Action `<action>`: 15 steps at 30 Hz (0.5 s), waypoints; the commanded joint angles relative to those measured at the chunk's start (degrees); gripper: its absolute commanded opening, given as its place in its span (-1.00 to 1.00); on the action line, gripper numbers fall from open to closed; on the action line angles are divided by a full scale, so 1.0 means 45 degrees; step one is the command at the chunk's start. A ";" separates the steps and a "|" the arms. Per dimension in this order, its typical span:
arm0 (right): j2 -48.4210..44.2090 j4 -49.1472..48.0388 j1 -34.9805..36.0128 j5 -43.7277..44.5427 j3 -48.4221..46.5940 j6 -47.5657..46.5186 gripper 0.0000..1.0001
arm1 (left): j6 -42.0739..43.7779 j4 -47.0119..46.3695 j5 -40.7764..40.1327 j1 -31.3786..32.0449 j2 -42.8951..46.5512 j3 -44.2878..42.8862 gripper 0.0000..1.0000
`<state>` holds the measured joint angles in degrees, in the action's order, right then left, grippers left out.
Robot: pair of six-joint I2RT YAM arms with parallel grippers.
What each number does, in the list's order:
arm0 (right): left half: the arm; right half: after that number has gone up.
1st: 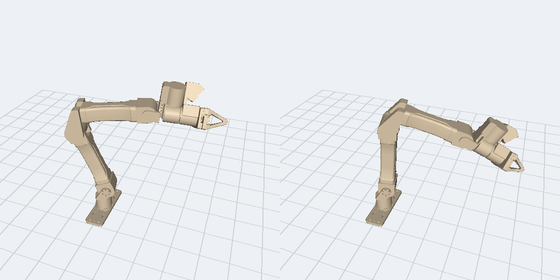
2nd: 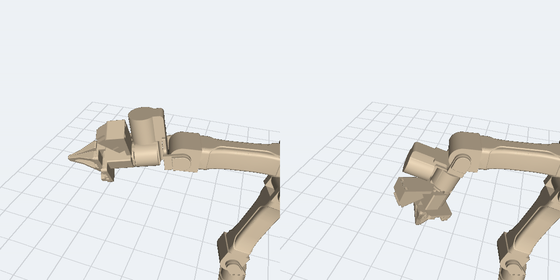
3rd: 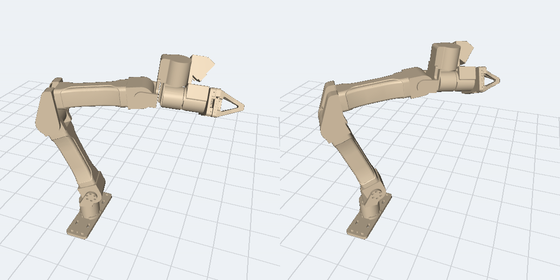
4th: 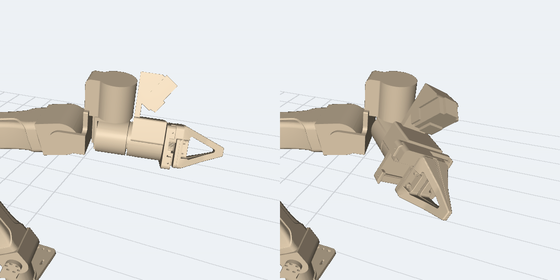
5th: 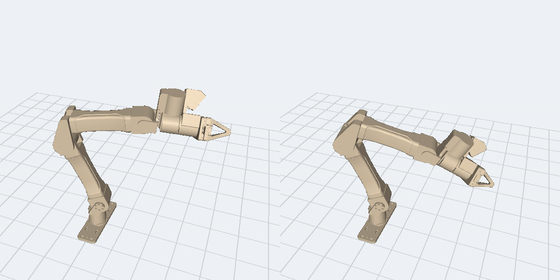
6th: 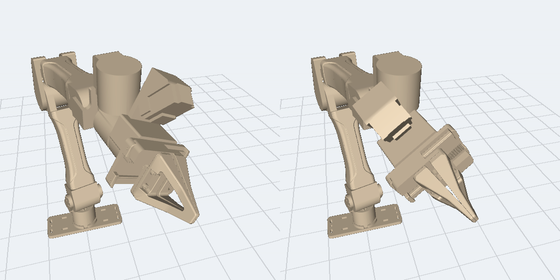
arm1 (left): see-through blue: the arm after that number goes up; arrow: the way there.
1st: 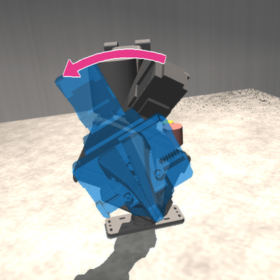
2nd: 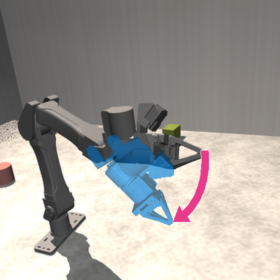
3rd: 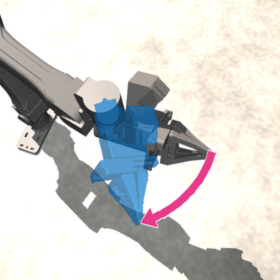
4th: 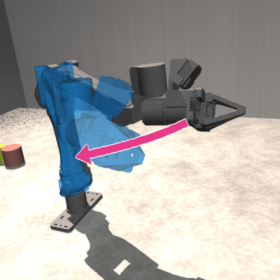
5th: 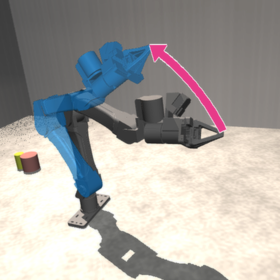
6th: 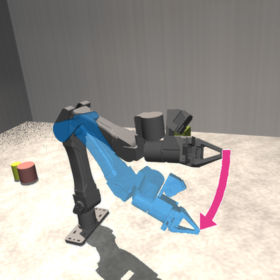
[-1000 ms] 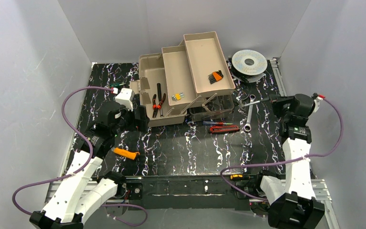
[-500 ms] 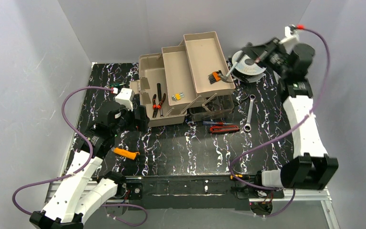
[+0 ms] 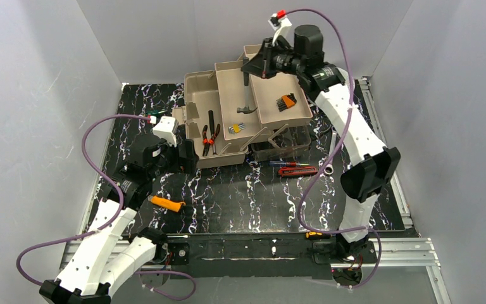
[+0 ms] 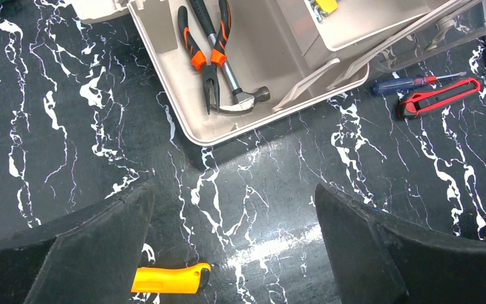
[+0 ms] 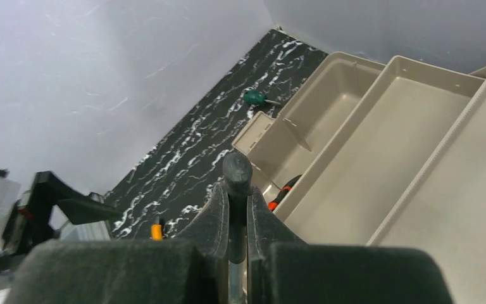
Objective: Pack the tool kit
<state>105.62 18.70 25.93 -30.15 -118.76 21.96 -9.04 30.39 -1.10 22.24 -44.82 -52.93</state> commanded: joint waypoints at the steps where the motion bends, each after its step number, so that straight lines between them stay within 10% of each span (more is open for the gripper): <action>1: 0.0802 0.1099 0.0389 0.1780 -0.1564 -0.1941 -0.97 | 0.0036 0.0004 -0.0116 -0.0059 -0.0001 0.0141 0.96; 15: 0.3186 -0.0771 0.1150 0.3907 -0.2306 -0.2641 -0.94 | 0.0113 -0.0015 -0.0311 -0.0115 -0.0298 0.0104 0.99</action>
<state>119.33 22.04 30.13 -16.12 -125.75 10.87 -9.02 30.00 -1.34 22.22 -46.33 -52.90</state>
